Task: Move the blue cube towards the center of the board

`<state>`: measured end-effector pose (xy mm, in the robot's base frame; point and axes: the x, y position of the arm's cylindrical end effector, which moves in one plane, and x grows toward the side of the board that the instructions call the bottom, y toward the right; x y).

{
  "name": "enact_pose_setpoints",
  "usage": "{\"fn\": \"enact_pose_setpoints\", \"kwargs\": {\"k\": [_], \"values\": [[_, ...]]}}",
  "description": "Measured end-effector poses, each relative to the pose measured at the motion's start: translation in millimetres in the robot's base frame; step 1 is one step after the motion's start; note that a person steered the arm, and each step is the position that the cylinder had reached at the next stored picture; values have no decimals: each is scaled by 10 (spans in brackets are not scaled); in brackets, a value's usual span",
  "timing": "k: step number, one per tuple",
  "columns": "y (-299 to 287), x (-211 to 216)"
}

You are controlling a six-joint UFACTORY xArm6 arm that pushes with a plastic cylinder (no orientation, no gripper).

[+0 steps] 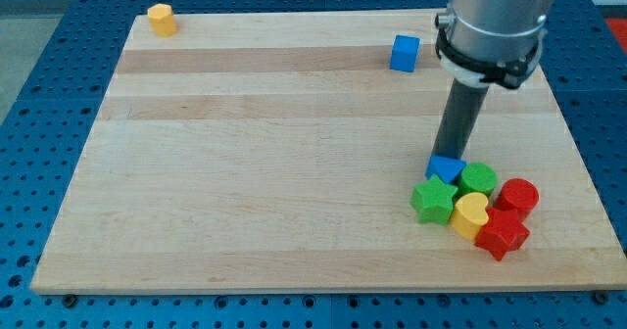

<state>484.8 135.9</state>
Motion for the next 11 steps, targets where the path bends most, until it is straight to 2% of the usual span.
{"fn": "enact_pose_setpoints", "kwargs": {"k": [2,3,4,5,6,7,8,9,11], "values": [[-6,4],[213,-581],[578,-1454],[153,-2357],[-657,-2765],[-611,-2735],[-240,-2377],[-131,-2241],[-157,-1959]]}}
